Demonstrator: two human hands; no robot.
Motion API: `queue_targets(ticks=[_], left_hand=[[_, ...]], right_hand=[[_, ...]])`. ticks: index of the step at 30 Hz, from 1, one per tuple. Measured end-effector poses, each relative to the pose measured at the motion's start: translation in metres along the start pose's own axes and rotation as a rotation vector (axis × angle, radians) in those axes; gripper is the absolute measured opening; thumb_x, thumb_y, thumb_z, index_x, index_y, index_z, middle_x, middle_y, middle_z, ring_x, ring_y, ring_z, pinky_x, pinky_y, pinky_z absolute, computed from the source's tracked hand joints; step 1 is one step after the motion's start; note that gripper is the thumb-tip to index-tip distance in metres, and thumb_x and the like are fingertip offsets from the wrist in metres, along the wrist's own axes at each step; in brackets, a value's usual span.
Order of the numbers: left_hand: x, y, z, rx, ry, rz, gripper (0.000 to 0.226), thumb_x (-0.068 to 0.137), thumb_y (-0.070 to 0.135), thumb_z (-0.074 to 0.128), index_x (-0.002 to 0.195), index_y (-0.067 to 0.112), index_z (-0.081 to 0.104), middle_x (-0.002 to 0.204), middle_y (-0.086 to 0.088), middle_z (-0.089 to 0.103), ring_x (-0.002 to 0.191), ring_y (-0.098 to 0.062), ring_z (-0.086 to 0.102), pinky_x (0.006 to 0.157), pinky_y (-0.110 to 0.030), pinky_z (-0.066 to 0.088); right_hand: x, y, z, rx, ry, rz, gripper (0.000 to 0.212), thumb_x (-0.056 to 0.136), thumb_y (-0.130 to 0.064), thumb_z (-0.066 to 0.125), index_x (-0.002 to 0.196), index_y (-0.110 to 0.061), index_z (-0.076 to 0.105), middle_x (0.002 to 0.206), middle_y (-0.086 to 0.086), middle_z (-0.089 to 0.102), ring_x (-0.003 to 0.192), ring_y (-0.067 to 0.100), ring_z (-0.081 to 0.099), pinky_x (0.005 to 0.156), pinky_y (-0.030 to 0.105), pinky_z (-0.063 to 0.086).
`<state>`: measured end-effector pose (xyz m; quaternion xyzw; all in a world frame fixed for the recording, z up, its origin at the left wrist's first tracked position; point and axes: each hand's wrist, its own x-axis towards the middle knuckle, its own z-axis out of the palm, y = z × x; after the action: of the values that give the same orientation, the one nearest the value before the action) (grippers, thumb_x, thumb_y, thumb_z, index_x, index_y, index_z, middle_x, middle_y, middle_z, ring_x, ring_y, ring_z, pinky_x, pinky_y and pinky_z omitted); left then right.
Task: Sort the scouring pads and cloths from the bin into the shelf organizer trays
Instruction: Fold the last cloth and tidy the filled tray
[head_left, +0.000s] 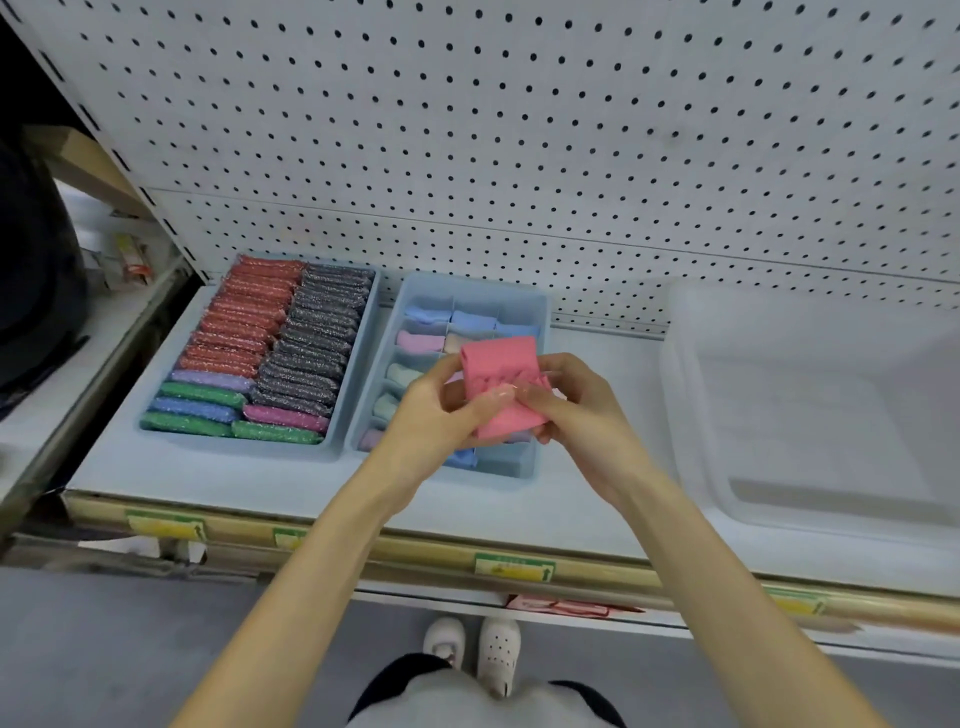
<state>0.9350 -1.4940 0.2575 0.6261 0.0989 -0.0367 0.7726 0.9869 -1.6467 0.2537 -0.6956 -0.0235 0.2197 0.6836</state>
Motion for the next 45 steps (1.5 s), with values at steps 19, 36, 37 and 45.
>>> queue_targets(ticks=[19,36,37,45], left_hand=[[0.012,-0.011,-0.011,-0.294,-0.179,-0.17,0.029,0.077,0.004,0.05,0.097,-0.002,0.07,0.116,-0.023,0.066,0.108,-0.034,0.065,0.084,-0.035,0.055],[0.02,-0.04,-0.029,0.266,0.162,-0.252,0.036,0.069,-0.009,0.079,0.095,0.011,0.064,0.087,-0.006,0.071,0.075,-0.009,0.065,0.063,-0.015,0.051],[0.022,-0.04,-0.034,0.286,0.159,-0.251,0.038,0.067,-0.008,0.081,0.095,0.009,0.062,0.085,-0.006,0.071,0.072,-0.007,0.065,0.061,-0.013,0.05],[0.036,-0.046,-0.077,0.811,0.168,-0.021,0.013,0.087,0.021,0.071,0.092,0.013,0.062,0.09,0.007,0.069,0.083,-0.007,0.063,0.071,-0.021,0.047]], right_hand=[[0.018,0.01,-0.032,0.307,-0.367,0.013,0.027,0.07,0.0,0.045,0.073,-0.007,0.071,0.092,0.021,0.061,0.07,0.026,0.055,0.059,0.027,0.048],[0.039,0.041,-0.02,-0.344,-0.425,-0.029,0.022,0.082,-0.003,0.072,0.103,-0.011,0.069,0.101,0.008,0.069,0.087,0.008,0.062,0.083,0.021,0.049],[0.04,0.041,-0.019,-0.349,-0.442,-0.023,0.021,0.082,-0.003,0.072,0.103,-0.007,0.069,0.101,0.013,0.068,0.086,0.009,0.061,0.083,0.023,0.048],[0.062,0.05,-0.01,-0.887,-0.342,-0.109,0.012,0.086,-0.013,0.066,0.097,-0.008,0.065,0.091,0.008,0.065,0.083,0.021,0.056,0.071,0.032,0.036]])
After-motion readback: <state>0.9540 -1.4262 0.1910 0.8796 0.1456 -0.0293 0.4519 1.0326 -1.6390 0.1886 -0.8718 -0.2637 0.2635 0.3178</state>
